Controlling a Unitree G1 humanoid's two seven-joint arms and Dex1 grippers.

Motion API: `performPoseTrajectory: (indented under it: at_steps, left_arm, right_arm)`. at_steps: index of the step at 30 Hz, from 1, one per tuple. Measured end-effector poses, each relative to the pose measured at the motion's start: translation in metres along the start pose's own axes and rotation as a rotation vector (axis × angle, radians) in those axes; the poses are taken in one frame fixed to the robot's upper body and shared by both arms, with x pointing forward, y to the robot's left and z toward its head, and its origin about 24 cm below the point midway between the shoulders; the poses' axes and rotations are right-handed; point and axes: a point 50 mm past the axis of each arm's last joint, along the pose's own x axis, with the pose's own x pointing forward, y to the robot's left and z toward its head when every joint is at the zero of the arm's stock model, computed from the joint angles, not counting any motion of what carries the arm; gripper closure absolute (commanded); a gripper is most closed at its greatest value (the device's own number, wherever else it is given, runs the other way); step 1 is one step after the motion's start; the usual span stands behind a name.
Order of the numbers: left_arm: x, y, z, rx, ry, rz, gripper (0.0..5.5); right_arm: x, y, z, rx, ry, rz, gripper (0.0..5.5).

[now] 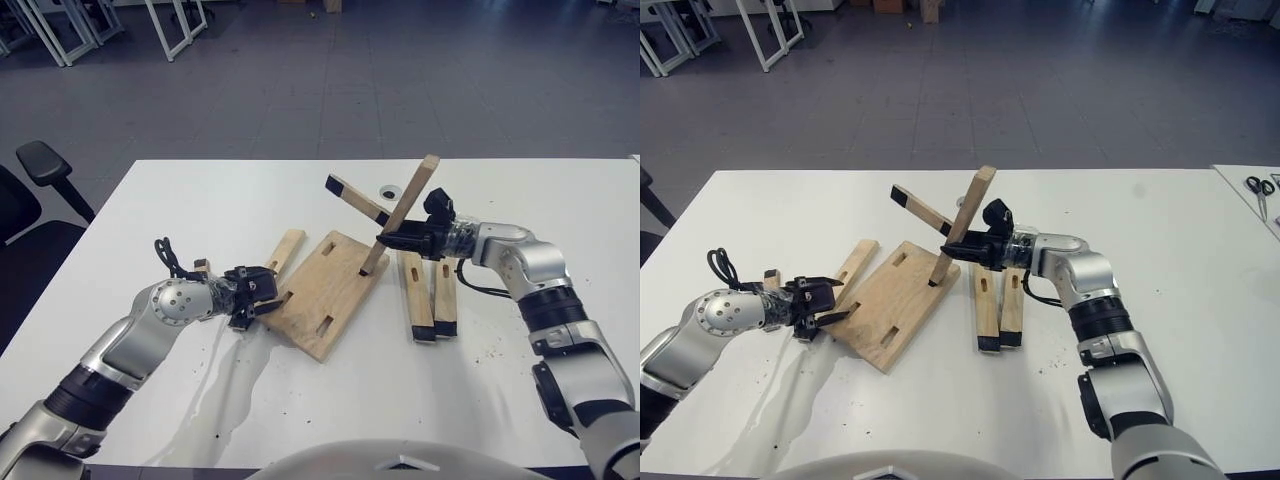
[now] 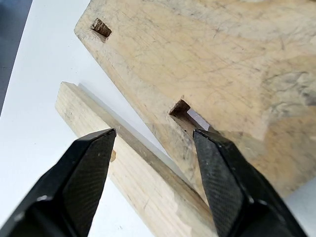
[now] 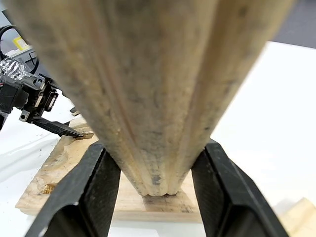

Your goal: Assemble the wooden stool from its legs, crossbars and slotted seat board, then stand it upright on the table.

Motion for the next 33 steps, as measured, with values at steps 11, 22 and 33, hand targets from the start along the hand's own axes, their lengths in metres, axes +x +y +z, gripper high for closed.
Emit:
performPoseTrajectory:
  at_steps: [11,22,33]
  left_arm:
    - [0.01,0.002,0.01,-0.022,-0.011,0.055,2.58]
    - [0.013,-0.002,0.013,-0.046,-0.024,0.069,2.58]
    - [0.018,-0.004,0.016,-0.049,-0.039,0.068,2.58]
  right_arm:
    - [0.018,0.009,-0.003,-0.306,0.031,-0.051,3.49]
    - [0.001,-0.009,-0.006,-0.045,0.055,-0.011,3.49]
    - [-0.001,-0.02,-0.001,-0.008,0.041,-0.007,3.11]
